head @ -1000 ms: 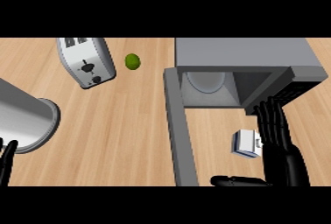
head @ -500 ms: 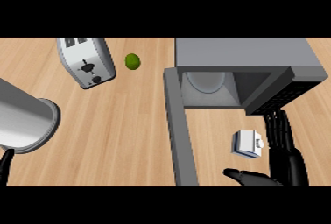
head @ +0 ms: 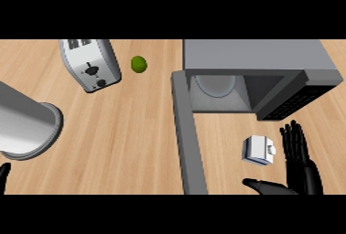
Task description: Pick up the milk, place it into the microwave and close the microwave
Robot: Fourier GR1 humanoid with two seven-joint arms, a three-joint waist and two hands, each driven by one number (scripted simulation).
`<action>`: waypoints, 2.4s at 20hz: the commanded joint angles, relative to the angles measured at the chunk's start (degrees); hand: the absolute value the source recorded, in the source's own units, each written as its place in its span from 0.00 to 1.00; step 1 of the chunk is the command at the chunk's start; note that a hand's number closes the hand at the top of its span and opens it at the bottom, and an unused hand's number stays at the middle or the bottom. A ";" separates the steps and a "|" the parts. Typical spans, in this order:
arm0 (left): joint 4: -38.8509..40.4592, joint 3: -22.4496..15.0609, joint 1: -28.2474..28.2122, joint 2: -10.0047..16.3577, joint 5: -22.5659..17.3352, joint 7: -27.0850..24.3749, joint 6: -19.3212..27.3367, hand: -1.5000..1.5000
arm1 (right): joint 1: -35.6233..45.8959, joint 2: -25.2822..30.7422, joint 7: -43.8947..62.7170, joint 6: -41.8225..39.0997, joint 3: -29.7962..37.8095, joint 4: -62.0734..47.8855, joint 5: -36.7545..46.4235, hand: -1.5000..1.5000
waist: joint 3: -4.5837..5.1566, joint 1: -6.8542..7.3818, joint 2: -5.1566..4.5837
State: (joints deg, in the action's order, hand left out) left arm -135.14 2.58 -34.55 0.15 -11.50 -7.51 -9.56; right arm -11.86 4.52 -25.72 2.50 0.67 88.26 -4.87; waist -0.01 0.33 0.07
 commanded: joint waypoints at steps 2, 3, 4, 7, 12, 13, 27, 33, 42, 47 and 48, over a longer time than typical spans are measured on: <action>-1.16 -0.02 3.41 -0.14 -0.64 5.33 1.98 0.00 | 2.90 2.39 -5.26 -3.99 2.38 -8.62 -0.19 0.00 | -0.01 -0.15 -0.08; -2.49 2.45 0.21 0.61 -2.93 3.22 -1.17 0.00 | 2.01 0.97 -5.21 -2.01 1.30 -6.65 1.40 0.00 | 0.01 -0.02 0.00; -1.68 1.50 -6.73 -0.13 -2.74 -3.74 -4.05 0.00 | 1.20 1.20 -11.96 -3.22 1.77 -12.20 2.18 0.00 | 0.00 0.52 0.07; -0.53 2.29 1.19 0.71 -2.95 2.46 -1.95 0.00 | 6.75 0.50 -8.22 -1.07 1.71 -12.28 3.09 0.00 | 0.01 -0.02 -0.04; 2.96 2.36 -1.76 -0.14 -2.53 -3.57 -3.64 0.00 | 10.32 -0.10 -15.58 -1.79 3.79 -24.09 3.35 0.00 | 0.00 0.17 -0.04; -2.78 2.81 -2.15 -0.03 -3.52 2.03 -2.85 0.00 | 8.81 1.51 -13.64 -2.60 4.59 -21.28 2.57 0.00 | 0.00 0.03 -0.02; -1.80 -0.08 -2.64 -0.14 -0.29 -0.28 -1.99 0.00 | 20.87 7.26 -27.66 0.66 14.22 -51.66 3.30 0.00 | -0.04 0.36 -0.08; -2.18 2.06 -0.74 0.58 -3.15 2.30 -1.81 0.00 | 21.35 8.18 -27.98 -18.92 8.74 -55.01 3.01 0.00 | -0.13 0.54 -0.26; 0.98 0.90 0.19 -0.13 -1.78 1.11 -2.00 0.00 | 22.62 5.27 -37.79 -11.91 8.27 -53.41 4.36 1.00 | -0.04 0.00 -0.09; -0.25 1.29 0.03 -0.14 -2.34 1.73 -1.11 0.00 | 23.49 0.66 -32.96 -5.65 9.72 -46.53 1.89 1.00 | 0.02 -0.22 0.04; -0.07 1.55 -3.24 -0.14 -3.29 -1.13 -3.08 0.00 | 23.81 0.38 -37.48 -6.12 10.11 -50.34 2.36 1.00 | -0.01 0.26 0.00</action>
State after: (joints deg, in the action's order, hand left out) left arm -135.55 4.17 -36.33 0.11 -14.45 -7.09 -11.72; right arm 11.71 7.24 -58.10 -5.48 10.13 38.09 -1.85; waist 0.01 0.48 0.08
